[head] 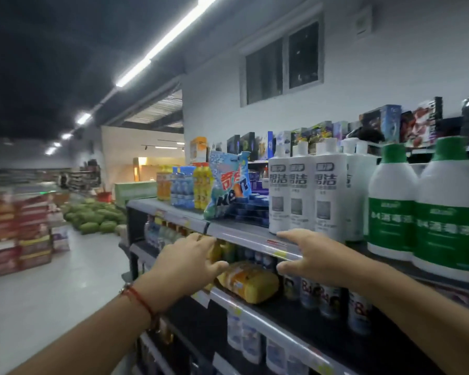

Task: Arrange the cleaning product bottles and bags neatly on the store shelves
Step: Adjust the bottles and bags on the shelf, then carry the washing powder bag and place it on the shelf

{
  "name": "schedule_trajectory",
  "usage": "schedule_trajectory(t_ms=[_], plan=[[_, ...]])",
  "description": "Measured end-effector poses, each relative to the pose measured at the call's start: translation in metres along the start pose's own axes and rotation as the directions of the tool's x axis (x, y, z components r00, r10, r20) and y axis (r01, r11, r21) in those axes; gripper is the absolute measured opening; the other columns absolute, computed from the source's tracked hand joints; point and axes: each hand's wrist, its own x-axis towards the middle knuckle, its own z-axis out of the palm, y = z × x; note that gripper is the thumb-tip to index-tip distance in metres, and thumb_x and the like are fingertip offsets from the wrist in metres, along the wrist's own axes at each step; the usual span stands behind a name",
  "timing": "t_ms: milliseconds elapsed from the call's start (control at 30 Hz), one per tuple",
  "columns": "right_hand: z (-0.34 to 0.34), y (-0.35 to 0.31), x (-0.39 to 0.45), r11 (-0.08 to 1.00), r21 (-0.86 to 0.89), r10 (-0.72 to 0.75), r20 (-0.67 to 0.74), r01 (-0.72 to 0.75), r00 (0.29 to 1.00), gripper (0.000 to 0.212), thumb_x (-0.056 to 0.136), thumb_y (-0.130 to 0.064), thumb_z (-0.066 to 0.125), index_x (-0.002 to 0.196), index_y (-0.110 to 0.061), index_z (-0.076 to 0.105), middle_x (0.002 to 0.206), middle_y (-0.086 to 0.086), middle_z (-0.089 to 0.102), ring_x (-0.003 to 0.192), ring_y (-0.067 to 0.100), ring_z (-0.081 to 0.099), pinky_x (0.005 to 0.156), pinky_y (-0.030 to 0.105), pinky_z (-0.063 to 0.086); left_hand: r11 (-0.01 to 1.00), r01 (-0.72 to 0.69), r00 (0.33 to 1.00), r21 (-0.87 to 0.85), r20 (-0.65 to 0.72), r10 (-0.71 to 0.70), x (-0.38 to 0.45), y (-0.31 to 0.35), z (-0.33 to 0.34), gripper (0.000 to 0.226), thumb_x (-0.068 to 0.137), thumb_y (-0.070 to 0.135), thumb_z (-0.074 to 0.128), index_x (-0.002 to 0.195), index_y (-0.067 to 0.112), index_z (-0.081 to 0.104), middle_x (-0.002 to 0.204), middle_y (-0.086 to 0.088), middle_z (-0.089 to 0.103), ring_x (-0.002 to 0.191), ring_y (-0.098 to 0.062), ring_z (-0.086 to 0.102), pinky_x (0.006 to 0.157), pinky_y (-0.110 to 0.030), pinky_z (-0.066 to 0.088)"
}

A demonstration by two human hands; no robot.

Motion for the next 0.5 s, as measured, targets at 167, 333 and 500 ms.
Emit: schedule_trajectory(t_ms=[167,333,500], plan=[[0.026,-0.034,0.087,0.998,-0.025,-0.065,0.014,0.065,0.998,0.081,0.091,-0.052,0.066,0.158,-0.032,0.025,0.164,-0.006,0.028,0.148,0.017,0.031,0.118,0.034,0.032,0.998,0.051,0.999,0.035,0.004,-0.051,0.042,-0.057,0.019,0.076,0.093,0.074,0.041,0.155,0.034,0.029,0.154,-0.001,0.041,0.137,-0.025,0.045,0.105,-0.044,0.046],[0.038,-0.045,0.191,0.992,-0.092,-0.088,-0.023,0.085,0.996,0.082,0.093,-0.051,0.064,0.159,-0.026,0.023,0.164,-0.001,0.028,0.148,0.021,0.031,0.118,0.039,0.033,0.990,0.060,0.998,0.128,0.010,-0.062,0.116,-0.099,0.032,0.070,0.094,0.071,0.043,0.150,0.029,0.038,0.144,-0.003,0.049,0.127,-0.026,0.051,0.099,-0.044,0.050],[0.035,-0.046,0.305,0.999,-0.046,-0.019,-0.071,0.016,0.997,0.065,0.093,-0.052,0.064,0.146,-0.020,0.045,0.145,0.008,0.052,0.125,0.027,0.054,0.102,0.040,0.050,0.977,0.038,0.999,0.209,0.021,-0.044,0.227,-0.132,0.040,0.071,0.095,0.069,0.044,0.151,0.027,0.040,0.144,-0.007,0.050,0.126,-0.029,0.053,0.098,-0.045,0.052]])
